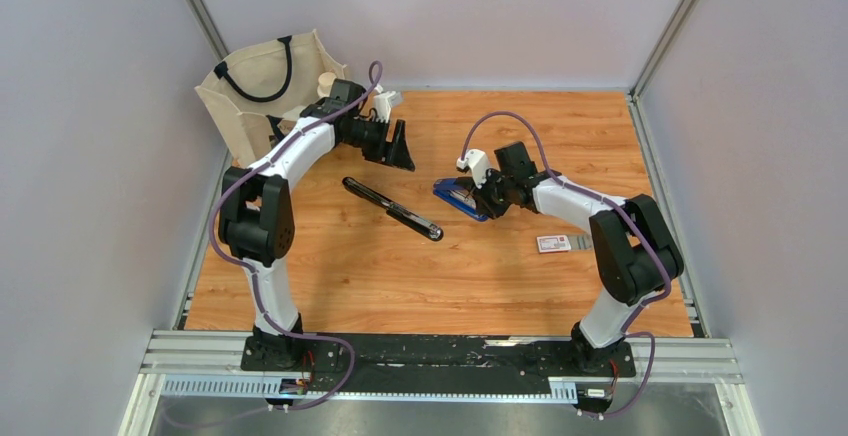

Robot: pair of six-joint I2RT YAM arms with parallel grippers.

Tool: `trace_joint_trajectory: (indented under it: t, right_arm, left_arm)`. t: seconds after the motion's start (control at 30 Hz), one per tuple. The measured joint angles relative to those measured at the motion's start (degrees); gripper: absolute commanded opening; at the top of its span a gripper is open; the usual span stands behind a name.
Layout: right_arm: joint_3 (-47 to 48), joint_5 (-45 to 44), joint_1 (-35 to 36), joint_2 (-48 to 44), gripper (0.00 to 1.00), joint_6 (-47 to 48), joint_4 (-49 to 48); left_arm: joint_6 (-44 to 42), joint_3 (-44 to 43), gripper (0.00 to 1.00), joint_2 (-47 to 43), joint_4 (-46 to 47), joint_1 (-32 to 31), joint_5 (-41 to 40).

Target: Load the staples into the stapler

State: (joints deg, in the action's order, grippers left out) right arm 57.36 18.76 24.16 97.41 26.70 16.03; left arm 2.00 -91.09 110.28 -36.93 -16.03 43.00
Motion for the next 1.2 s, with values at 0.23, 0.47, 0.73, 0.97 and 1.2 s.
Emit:
trace_joint_trajectory:
  t: [0.23, 0.47, 0.73, 0.97, 1.2]
  right_arm:
    - [1.3, -0.6, 0.0, 0.0, 0.27, 0.5, 3.7]
    - [3.8, -2.3, -0.4, 0.5, 0.32, 0.7, 10.8]
    - [5.7, -3.3, -0.4, 0.3, 0.41, 1.2, 14.5]
    - [7.5, -2.0, 0.0, -6.9, 0.47, 1.7, 17.7]
    - [8.4, -0.2, 7.5, -9.9, 0.49, 1.6, 15.3]
  left_arm:
    - [-0.4, 0.5, 0.77, -0.5, -0.2, 0.0, -0.1]
    - [-0.8, 0.9, 0.77, -1.7, -0.6, 0.0, -0.2]
    - [-1.5, 1.6, 0.77, -2.6, -1.2, 0.0, -0.3]
    - [-3.0, 5.4, 0.83, -9.6, -2.0, 1.1, -1.0]
    - [-3.9, 13.3, 0.86, -17.0, -0.7, 9.4, -1.1]
